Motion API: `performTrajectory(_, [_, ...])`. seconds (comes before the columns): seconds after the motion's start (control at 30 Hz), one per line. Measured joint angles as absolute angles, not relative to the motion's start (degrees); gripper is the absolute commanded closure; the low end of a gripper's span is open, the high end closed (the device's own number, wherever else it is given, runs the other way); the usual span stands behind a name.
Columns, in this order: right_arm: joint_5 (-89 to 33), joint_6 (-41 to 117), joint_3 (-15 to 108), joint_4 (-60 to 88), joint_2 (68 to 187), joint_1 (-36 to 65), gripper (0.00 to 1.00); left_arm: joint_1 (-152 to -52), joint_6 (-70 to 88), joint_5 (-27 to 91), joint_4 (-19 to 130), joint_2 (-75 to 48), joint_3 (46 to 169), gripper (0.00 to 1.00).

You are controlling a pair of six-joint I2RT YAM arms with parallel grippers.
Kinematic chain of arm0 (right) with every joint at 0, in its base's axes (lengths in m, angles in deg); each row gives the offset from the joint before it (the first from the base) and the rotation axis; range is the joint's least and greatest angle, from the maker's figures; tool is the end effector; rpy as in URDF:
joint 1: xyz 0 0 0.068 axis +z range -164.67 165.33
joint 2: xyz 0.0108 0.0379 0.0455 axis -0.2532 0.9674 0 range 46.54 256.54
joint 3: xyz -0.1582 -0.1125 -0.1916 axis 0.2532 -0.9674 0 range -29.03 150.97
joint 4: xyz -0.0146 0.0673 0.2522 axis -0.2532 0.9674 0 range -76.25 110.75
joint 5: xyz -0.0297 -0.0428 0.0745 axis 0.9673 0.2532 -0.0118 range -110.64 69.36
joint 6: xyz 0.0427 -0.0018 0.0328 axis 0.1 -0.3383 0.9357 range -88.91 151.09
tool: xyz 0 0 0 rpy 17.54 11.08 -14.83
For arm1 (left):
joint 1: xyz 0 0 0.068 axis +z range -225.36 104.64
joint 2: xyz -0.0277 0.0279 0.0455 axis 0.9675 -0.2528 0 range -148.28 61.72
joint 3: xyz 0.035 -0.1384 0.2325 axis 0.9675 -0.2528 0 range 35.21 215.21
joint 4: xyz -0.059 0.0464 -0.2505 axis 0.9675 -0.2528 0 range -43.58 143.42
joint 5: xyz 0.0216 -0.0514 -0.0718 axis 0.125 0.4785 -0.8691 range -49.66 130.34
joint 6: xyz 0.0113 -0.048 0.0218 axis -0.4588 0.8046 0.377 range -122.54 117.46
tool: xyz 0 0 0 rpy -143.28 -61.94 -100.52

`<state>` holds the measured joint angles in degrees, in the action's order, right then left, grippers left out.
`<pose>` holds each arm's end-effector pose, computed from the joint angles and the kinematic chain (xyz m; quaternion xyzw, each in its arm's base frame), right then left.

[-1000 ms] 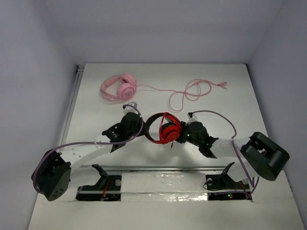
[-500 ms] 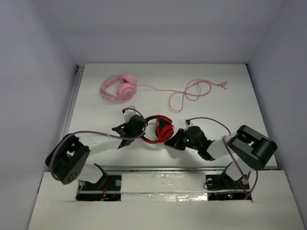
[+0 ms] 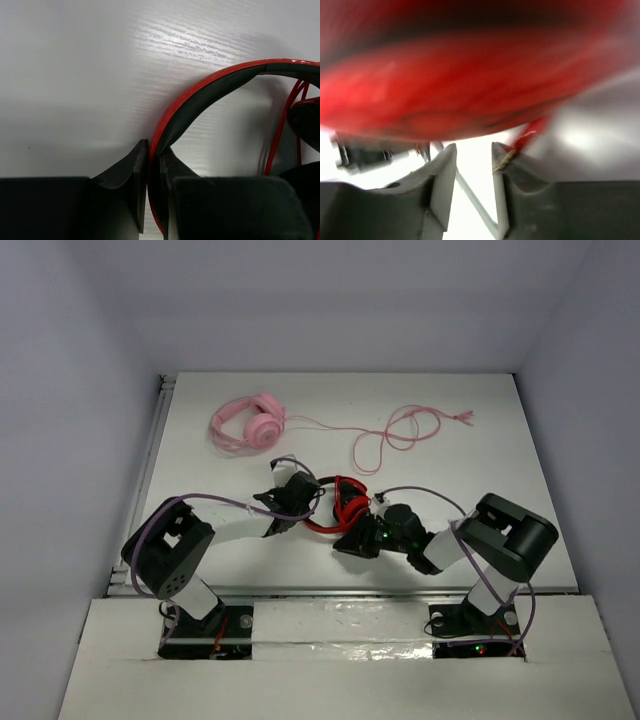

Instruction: Wrap the headphones

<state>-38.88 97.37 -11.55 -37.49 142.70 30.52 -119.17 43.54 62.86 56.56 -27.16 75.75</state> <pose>0.1689 0.1859 0.0978 0.0736 0.8446 0.5000 0.1768 0.2243 -0.1965 0.1584 -0.0924 0.9051 -0.1361 0.3920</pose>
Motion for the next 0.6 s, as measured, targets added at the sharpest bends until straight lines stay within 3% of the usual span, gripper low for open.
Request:
performTrajectory(0.07, [-40.2, 96.2, -10.9, -35.5, 141.2, 31.7, 0.47, -119.2, 43.4, 63.4, 56.5, -27.9, 76.5, 1.00])
performTrajectory(0.3, [-38.3, 89.2, -6.7, -11.4, 122.8, 34.7, 0.23, -119.2, 41.8, 64.5, 56.8, -28.5, 77.0, 1.00])
performTrajectory(0.33, [-37.3, 88.3, -5.7, -7.4, 119.6, 34.8, 0.03, -119.2, 41.4, 64.7, 56.9, -28.5, 77.0, 1.00])
performTrajectory(0.5, [-31.5, 83.5, -0.1, 10.2, 105.2, 34.9, 0.00, -119.3, 40.0, 65.2, 57.6, -28.6, 77.1, 1.00])
performTrajectory(0.6, [-27.4, 81.0, 3.5, 17.7, 100.0, 34.9, 0.10, -119.3, 39.3, 65.3, 58.0, -28.8, 77.1, 1.00])
